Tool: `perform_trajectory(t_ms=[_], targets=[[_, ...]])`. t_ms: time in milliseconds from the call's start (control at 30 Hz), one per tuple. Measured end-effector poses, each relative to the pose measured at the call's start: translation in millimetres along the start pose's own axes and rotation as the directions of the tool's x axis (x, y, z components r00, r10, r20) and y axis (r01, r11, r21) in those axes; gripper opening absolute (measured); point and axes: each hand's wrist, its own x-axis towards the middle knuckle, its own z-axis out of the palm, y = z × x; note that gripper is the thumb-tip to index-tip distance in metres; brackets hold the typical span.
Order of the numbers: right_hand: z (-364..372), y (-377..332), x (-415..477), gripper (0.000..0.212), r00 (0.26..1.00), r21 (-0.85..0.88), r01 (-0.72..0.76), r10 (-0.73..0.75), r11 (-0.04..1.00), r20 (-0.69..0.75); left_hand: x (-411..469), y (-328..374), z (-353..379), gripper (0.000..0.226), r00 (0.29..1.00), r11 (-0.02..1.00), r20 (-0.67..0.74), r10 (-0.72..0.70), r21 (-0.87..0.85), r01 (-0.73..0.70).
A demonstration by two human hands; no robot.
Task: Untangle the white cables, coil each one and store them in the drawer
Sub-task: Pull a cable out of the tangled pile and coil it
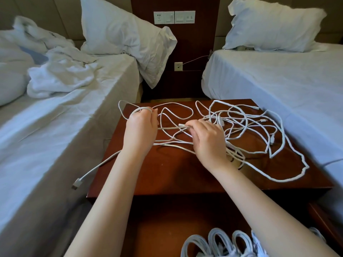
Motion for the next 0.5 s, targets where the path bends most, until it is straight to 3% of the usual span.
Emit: perform_trajectory(t_ms=[167, 267, 400, 500], targets=[[-7, 3, 10, 0.018, 0.988, -0.047, 0.018, -0.025, 0.999, -0.15, -7, 16, -1, 0.036, 0.995, 0.992, 0.099, 0.032, 0.115, -0.043], [-12, 6, 15, 0.017, 0.982, -0.033, 0.008, -0.015, 0.999, -0.19, -7, 21, -1, 0.044, 0.958, 0.995, 0.277, -0.074, -0.038, 0.088], [-18, 11, 20, 0.022, 0.978, -0.012, -0.009, 0.006, 1.0, -0.208, -8, 35, -7, 0.052, 0.83, 0.926, 0.553, -0.075, -0.271, 0.264], [-23, 14, 23, 0.033, 0.977, 0.051, 0.0, 0.011, 0.999, -0.211, -9, 44, -15, 0.052, 0.637, 0.84, 0.771, 0.022, -0.359, 0.406]])
